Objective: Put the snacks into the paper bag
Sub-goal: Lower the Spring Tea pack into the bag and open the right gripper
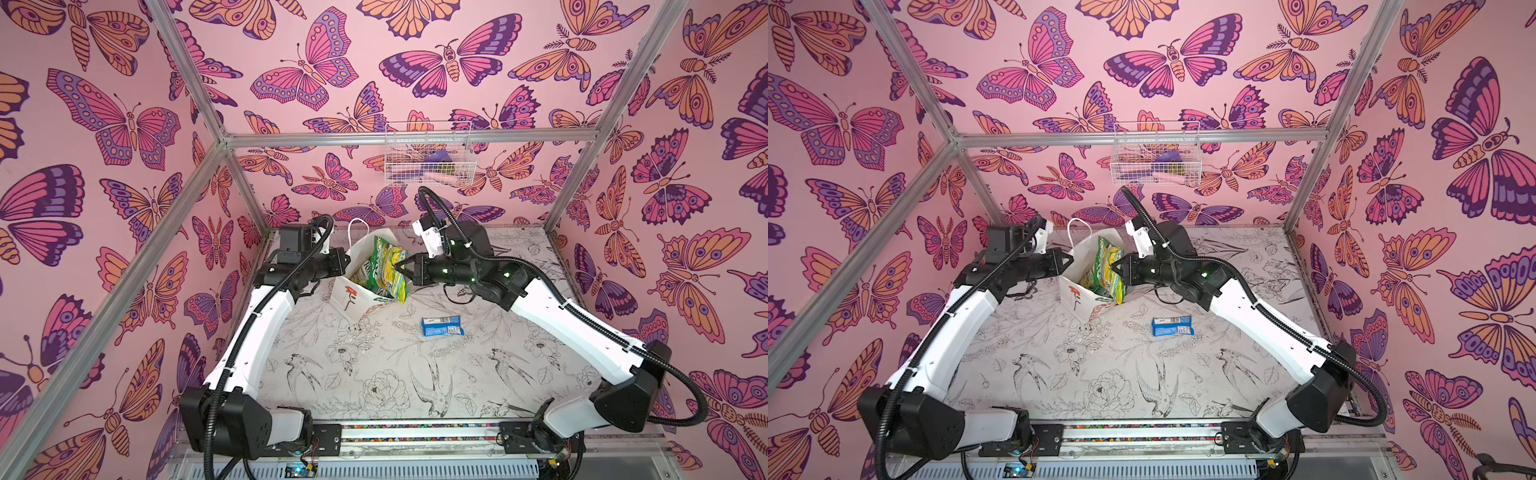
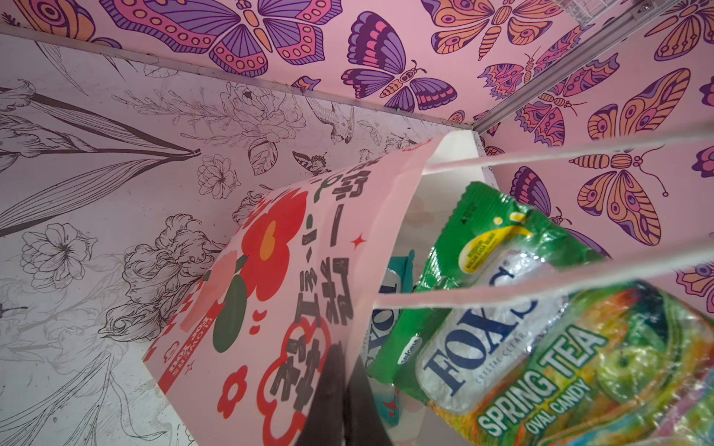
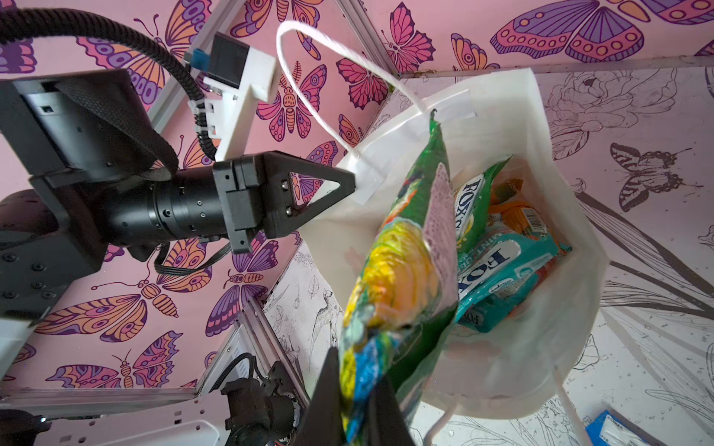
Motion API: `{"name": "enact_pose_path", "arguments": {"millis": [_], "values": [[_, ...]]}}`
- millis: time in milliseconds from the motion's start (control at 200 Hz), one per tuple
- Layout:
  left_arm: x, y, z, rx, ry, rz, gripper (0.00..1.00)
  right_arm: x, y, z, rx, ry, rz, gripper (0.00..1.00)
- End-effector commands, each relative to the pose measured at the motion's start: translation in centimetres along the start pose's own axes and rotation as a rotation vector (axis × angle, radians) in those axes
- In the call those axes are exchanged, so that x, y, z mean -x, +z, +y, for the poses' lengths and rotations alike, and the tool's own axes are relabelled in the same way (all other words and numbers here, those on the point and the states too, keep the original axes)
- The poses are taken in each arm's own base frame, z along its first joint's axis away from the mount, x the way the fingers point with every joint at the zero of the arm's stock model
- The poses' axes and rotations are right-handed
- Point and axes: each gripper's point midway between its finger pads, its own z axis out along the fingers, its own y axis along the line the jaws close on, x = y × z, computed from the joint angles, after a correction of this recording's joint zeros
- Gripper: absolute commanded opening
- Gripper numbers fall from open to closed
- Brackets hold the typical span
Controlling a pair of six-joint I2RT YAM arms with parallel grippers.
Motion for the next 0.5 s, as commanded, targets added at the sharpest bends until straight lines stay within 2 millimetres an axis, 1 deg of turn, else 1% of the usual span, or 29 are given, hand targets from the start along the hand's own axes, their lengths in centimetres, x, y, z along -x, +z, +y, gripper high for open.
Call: {"name": "enact_pose_path", "arguments": {"millis": [0,90,496], "values": [[1.7,-1.34,-2.34,-0.079,0.061,-0.079,0.0,1.63,-0.66,1.8,0.032,-0.007,-0.032,0.0],[1.72,-1.32,-2.35,-0.08,0.061,-0.079,0.0,1.79,-0.62,1.71,0.022,0.0,-0.026,0.0],[1.72,-1.33,-2.4,-0.079,0.062,-0.079,0.0,1.31,0.18,1.26,0.008,0.053,0.008,0.0]]}}
